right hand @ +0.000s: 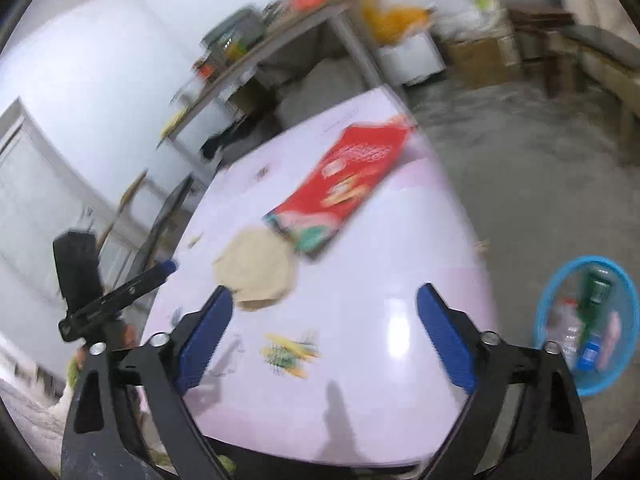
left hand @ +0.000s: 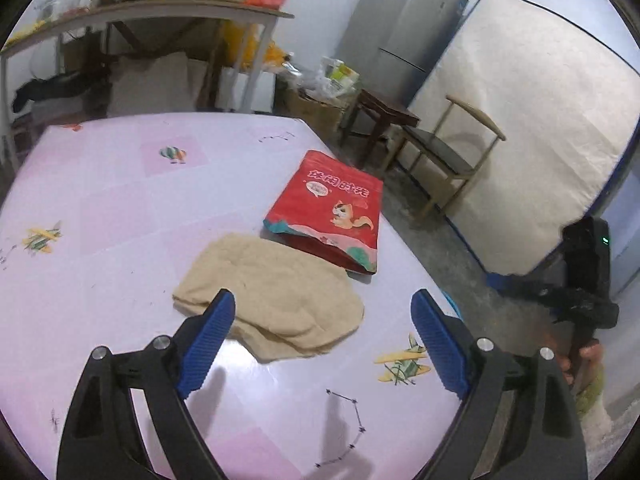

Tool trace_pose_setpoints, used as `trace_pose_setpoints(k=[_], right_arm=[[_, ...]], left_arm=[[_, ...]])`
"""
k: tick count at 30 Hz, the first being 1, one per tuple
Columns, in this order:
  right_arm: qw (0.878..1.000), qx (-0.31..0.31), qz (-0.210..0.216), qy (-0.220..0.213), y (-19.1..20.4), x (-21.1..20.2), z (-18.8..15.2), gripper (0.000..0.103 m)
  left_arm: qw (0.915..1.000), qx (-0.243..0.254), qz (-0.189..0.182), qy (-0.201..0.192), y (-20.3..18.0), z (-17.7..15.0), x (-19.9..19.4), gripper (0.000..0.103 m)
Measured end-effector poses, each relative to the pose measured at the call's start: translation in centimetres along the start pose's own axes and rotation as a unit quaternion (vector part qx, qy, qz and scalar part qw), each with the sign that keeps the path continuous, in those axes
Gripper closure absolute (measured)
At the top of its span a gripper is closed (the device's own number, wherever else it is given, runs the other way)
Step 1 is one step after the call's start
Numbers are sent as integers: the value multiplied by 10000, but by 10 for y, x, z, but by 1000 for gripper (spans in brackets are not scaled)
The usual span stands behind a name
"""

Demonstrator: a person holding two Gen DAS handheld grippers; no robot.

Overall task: Collect trash
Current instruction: 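Swing both tools back over the table toward the beige cloth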

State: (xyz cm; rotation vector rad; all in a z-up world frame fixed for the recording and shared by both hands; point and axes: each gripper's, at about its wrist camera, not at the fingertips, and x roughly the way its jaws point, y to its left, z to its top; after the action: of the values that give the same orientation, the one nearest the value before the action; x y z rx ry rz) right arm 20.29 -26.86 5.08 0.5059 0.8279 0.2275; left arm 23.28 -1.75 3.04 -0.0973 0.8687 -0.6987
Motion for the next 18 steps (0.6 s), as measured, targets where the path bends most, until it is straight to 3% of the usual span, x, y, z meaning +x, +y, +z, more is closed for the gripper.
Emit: trace_pose_setpoints(k=[3, 8, 13, 18], right_arm=[[9998, 94, 90, 180, 14, 24, 4, 25], [9995, 226, 93, 180, 20, 33, 4, 25], [9992, 314, -95, 216, 19, 23, 1, 25], [9983, 532, -141, 181, 6, 18, 10, 25]], left_arm=[[9992, 357, -52, 181, 4, 9, 19, 11], [9906, 1046, 338, 812, 1, 12, 67, 9], [9780, 1206, 825, 1487, 11, 0, 109, 9], [9737, 1427, 1117, 1383, 7, -12, 110, 9]])
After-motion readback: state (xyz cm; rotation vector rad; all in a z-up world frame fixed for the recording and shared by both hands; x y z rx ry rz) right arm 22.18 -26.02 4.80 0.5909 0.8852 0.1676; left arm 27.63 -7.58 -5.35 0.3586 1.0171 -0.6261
